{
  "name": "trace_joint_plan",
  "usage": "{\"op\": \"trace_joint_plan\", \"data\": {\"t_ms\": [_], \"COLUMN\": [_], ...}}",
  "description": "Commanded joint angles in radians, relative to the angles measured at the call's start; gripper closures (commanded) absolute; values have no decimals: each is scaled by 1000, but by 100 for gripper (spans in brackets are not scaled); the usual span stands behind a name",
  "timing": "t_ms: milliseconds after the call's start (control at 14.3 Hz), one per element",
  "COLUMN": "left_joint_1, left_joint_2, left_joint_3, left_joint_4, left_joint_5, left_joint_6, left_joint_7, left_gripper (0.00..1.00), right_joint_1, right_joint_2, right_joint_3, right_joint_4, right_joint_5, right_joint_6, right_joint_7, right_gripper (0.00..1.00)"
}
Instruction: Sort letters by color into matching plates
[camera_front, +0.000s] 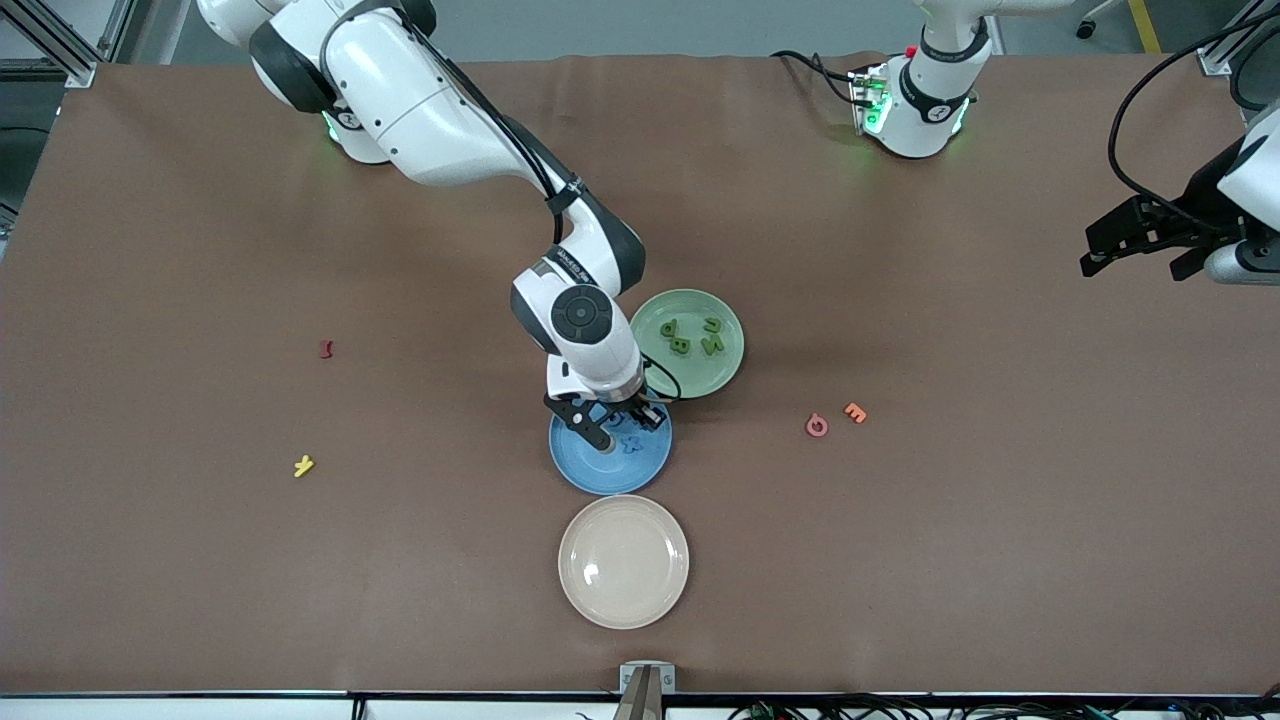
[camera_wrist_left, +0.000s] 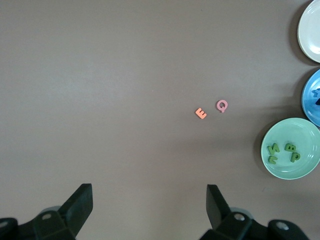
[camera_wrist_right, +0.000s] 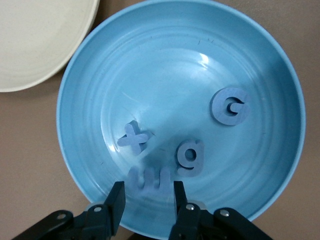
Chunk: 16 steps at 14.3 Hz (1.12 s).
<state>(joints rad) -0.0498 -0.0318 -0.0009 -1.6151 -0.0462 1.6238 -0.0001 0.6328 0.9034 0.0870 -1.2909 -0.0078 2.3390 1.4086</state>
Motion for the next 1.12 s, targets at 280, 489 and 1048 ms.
{"op": "trace_joint_plan", "data": {"t_ms": [280, 489, 1048], "left_joint_1": [16, 16, 18], "left_joint_2": [-2, -2, 0], "left_joint_3": [-1, -1, -1], "left_joint_4": [9, 9, 9], "left_joint_5": [12, 12, 9], "left_joint_6": [-19, -19, -19], "left_joint_7": [-6, -6, -4], "left_gripper": [0, 0, 0], "right_joint_1": [8, -39, -292], "right_joint_2": [17, -1, -153], "right_joint_3": [-12, -12, -4], "right_joint_4": [36, 12, -17], "right_joint_5": [-55, -153, -147], "right_joint_6": [-18, -41, -415], "right_joint_7": [12, -89, -721], "right_gripper": [0, 0, 0]}}
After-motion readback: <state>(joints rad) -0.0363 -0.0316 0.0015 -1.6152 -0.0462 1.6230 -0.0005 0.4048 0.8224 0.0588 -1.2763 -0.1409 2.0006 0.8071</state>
